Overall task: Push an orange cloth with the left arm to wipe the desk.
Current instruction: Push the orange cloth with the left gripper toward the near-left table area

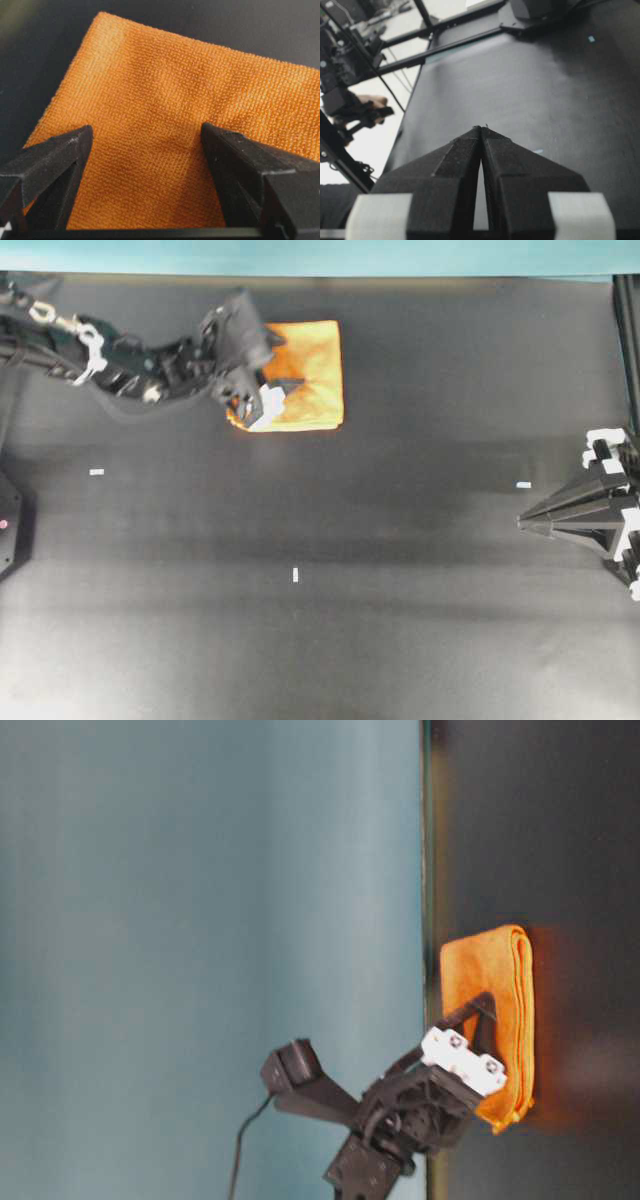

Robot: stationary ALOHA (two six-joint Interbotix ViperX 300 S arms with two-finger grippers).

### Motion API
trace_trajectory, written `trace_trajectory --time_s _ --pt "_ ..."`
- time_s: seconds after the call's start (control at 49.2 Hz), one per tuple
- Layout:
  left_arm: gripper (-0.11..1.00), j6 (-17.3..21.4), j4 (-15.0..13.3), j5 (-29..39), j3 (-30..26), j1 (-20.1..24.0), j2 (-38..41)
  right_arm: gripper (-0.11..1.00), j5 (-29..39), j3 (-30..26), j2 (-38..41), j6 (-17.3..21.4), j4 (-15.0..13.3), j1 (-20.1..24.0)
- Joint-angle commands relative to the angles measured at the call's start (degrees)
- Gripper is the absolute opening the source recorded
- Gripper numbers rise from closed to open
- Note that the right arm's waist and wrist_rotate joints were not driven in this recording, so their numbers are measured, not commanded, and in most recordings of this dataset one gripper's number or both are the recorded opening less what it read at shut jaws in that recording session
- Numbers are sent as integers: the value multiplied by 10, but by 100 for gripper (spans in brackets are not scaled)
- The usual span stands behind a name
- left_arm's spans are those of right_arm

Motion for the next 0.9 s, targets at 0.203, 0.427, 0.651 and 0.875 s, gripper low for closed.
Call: trace_trajectory --time_s 0.203,0.427,0.651,0.875 --pt "85 -7 3 -4 73 -69 -67 0 -8 -4 2 -1 0 0" --pt "85 -10 2 -4 128 -140 -98 0 -8 -4 2 -1 0 1" --pt "85 -25 3 -4 167 -217 -124 0 -11 -4 2 0 0 1" --pt "85 -73 3 0 192 -302 -160 0 -11 -4 2 0 0 0"
